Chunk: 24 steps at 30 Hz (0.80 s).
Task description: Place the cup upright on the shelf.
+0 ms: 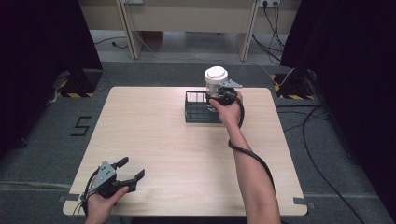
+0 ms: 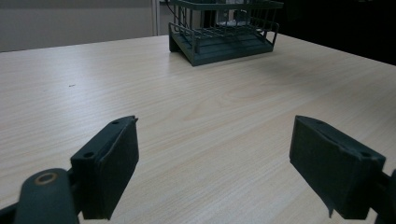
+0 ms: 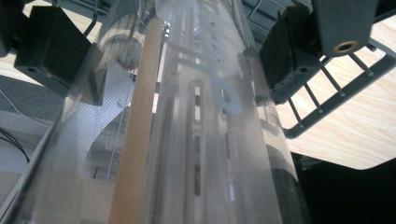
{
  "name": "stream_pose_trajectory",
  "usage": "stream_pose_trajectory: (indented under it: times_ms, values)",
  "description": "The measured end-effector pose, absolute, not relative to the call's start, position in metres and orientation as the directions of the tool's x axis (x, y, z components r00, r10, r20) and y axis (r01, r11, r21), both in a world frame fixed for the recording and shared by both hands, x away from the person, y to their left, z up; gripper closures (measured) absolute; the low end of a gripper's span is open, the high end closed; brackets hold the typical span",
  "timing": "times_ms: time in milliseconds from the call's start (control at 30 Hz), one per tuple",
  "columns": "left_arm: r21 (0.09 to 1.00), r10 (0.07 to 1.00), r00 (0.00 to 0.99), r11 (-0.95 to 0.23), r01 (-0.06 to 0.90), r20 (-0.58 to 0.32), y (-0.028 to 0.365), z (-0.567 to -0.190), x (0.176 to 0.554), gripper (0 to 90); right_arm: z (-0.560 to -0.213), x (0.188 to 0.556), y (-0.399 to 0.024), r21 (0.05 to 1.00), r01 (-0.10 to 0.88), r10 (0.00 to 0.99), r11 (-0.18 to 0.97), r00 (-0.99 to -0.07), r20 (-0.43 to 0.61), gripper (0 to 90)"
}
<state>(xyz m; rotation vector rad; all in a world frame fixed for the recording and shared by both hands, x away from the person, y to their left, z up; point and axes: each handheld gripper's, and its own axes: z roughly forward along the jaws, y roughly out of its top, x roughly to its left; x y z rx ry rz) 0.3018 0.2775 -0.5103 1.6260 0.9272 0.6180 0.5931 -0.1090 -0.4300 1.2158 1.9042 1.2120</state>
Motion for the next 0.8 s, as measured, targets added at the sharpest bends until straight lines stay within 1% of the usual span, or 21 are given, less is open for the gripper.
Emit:
stream_pose_trajectory:
  times_ms: [600,800]
  values:
    - [0.965,0.826,0.559,-0.084,0.250,-0.073,0.2764,-0.5104,0.3019,15.3,-0.4378,0.5916,-0.1081,0.895,0.405,0.911,0.189,-0.412,-0.005,17.8]
    - [0.965,0.825,0.561,-0.085,0.250,-0.073,0.2755,-0.5104,0.3022,15.3,-0.4398,0.5891,-0.1107,0.895,0.410,0.911,0.177,-0.412,0.009,17.0]
